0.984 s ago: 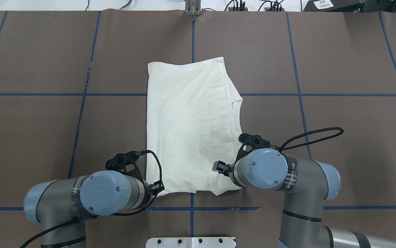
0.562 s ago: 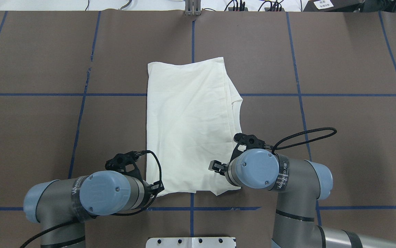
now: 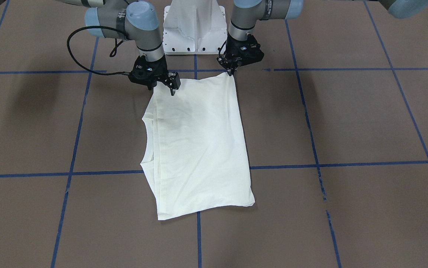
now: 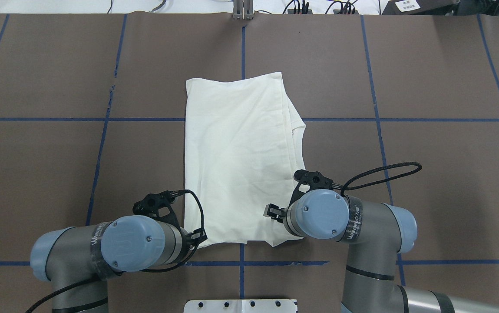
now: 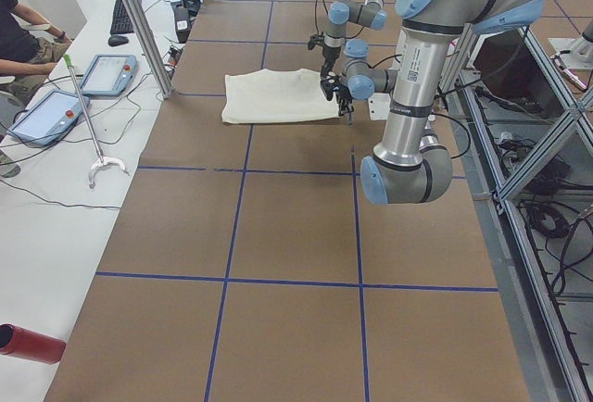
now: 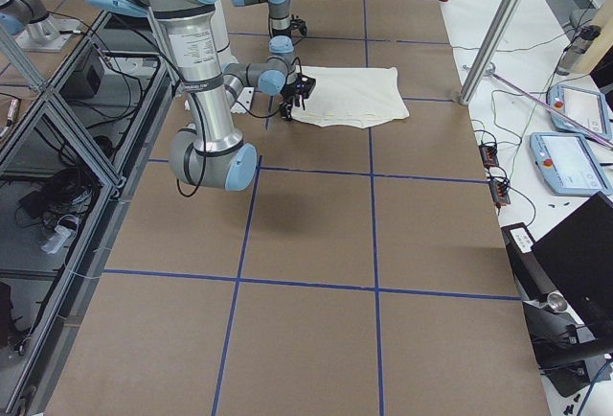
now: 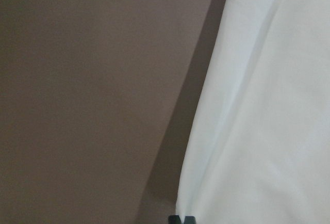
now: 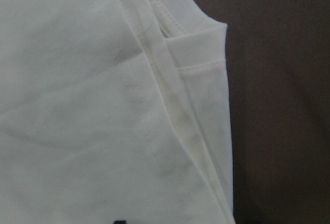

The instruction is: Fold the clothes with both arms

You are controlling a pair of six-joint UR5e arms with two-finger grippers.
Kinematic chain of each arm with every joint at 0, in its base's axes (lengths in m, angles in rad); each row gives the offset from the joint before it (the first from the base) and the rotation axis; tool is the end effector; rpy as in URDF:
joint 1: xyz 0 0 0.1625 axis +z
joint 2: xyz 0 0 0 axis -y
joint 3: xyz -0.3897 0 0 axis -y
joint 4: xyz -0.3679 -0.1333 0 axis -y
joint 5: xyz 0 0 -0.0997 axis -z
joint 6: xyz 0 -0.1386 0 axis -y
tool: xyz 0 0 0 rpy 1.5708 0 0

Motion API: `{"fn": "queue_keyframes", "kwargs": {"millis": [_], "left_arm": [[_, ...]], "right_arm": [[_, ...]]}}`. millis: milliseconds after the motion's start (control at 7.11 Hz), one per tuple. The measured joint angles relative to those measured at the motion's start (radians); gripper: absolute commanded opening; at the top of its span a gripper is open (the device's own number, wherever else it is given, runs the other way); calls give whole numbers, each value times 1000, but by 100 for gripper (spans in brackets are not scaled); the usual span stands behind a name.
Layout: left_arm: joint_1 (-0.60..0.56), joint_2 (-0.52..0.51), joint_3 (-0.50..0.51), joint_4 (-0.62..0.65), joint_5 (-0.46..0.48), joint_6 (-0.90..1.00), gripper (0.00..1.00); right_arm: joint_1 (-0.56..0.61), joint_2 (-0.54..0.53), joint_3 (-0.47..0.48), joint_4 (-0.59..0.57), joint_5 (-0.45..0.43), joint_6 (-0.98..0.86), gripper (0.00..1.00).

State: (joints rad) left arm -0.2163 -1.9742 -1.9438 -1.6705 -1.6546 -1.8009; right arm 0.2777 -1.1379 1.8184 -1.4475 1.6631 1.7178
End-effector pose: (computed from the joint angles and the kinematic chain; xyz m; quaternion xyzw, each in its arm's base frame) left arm 0.5456 -0.2445 0.2749 -0.0409 0.4235 -0.1829 0.8863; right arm -0.5613 -0.2853 0.3088 -0.0169 -0.3927 0.1761 0.9025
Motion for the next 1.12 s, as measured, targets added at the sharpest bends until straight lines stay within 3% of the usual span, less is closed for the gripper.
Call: {"fn": "queue_keyframes", "kwargs": {"millis": [281, 422, 1125], "left_arm": [[0, -3, 1, 0, 0, 0, 0], [0, -4, 1, 1, 0, 0, 0], [0, -6, -4, 2, 0, 0, 0]], "right_arm": [[0, 0, 4, -1, 1, -2, 8], [2, 0, 6, -1, 3, -4, 0], [11, 5, 20, 0, 12, -8, 0]]}}
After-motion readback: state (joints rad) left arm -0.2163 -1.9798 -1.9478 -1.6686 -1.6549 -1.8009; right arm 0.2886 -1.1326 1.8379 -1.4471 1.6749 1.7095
